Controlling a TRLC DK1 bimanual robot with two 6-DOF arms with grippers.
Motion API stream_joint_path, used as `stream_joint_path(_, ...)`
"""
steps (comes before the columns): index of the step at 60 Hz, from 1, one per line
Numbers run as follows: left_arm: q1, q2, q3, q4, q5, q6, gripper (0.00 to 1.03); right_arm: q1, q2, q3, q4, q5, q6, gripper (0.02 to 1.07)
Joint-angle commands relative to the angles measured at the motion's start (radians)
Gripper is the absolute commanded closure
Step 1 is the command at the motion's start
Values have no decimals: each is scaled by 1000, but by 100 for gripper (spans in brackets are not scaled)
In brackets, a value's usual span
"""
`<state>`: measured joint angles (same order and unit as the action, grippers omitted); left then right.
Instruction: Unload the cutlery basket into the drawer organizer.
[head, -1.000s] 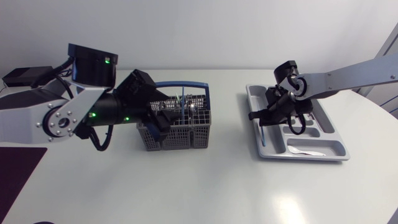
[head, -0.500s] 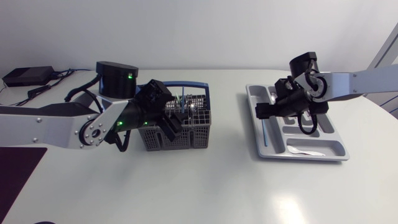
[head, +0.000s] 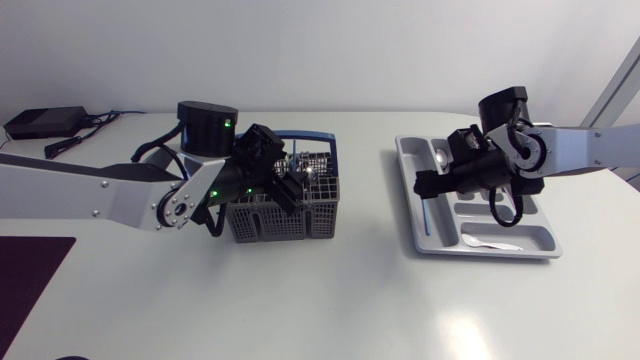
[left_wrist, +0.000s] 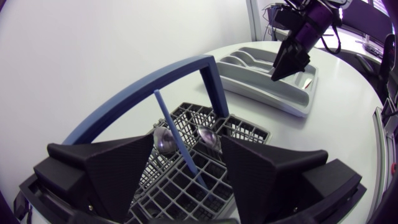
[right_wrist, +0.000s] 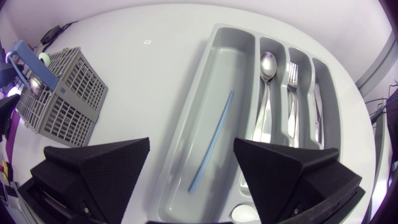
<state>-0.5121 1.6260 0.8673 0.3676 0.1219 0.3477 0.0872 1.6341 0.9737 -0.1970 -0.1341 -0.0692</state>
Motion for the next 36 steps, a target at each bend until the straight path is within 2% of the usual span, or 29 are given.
stream_joint_path(1,0,31,36,17,-4,-35,23,16,-39,-33,14,-4,-18,10)
stream_joint_path(17,-3,60,44,50,-5,-67,44,23,-56,-50,31,-2,-26,10)
stream_joint_path(23,0,66,44,60,-4,-72,48,23,-56,-61,42,-1,-27,10)
stream_joint_path(33,1,72,49,73,-4,-75,48,42,-65,-69,42,2,-32,10)
stream_joint_path(36,1,75,52,76,-4,-78,54,54,-74,-75,42,-1,-35,10)
